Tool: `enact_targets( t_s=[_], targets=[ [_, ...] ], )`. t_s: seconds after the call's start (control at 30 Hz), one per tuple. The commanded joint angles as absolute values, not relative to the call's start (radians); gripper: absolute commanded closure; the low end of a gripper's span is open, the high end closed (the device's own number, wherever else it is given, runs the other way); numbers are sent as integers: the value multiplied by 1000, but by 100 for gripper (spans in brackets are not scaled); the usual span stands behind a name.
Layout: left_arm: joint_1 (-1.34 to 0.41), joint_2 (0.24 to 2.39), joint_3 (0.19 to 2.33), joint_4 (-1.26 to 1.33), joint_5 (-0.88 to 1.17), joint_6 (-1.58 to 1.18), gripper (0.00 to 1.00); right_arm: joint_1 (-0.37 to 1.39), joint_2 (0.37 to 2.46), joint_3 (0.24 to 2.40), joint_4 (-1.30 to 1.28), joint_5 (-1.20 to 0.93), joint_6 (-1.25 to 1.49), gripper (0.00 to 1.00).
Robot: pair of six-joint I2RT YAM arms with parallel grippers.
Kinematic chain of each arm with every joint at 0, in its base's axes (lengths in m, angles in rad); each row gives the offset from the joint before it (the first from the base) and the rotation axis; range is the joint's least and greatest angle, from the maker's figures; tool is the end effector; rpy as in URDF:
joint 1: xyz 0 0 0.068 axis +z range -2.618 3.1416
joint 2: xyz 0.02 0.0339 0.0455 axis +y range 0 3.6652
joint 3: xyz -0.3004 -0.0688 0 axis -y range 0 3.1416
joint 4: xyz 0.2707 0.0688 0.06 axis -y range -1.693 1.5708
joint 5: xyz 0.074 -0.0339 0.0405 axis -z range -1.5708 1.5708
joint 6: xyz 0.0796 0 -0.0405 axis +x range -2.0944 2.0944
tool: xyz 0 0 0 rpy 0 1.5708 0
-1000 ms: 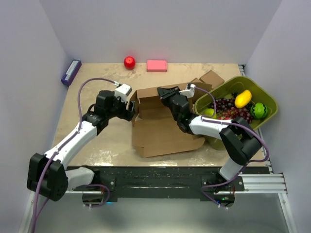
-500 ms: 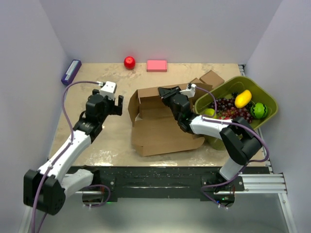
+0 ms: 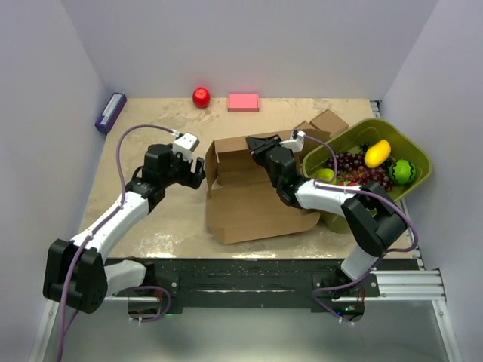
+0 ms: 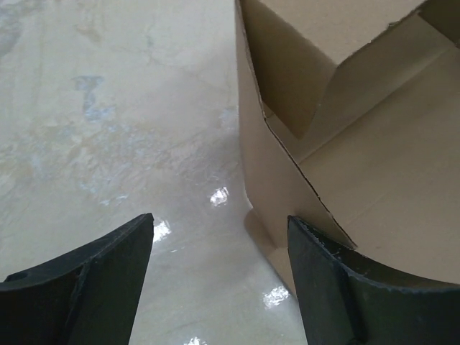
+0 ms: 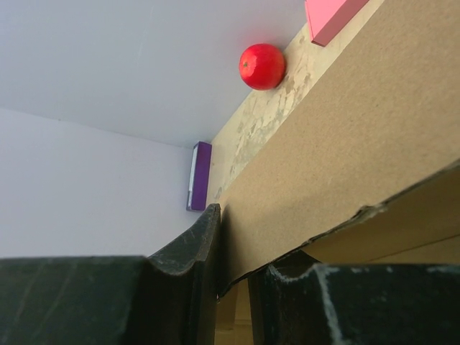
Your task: Fold the paper box
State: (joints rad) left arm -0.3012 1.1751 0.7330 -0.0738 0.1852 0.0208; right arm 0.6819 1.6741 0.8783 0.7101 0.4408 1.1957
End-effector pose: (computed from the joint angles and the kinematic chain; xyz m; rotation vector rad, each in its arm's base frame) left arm 0.2888 -0.1051 0.2540 0.4476 2.0492 -0.3631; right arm 0.3542 0.2438 0.2484 0.7808 1.5772 1.0484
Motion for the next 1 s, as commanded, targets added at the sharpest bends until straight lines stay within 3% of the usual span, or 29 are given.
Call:
enact_targets(
  t_s=[0.0, 0.47, 0.7, 0.97],
  targets=[
    [-301, 1221, 795, -49, 337, 32, 22, 672, 1637, 853, 675, 456, 1183, 79],
    [-403, 1249, 811, 41, 255, -78, 25, 672, 1626, 851, 681, 433, 1186, 81],
    [-494, 1298, 796, 144, 91, -92, 26, 673, 1605, 847, 660, 434, 1181, 81],
    [-500, 1281, 646, 425, 18, -123, 40, 673, 1586, 838, 652, 430, 1177, 81]
  ],
)
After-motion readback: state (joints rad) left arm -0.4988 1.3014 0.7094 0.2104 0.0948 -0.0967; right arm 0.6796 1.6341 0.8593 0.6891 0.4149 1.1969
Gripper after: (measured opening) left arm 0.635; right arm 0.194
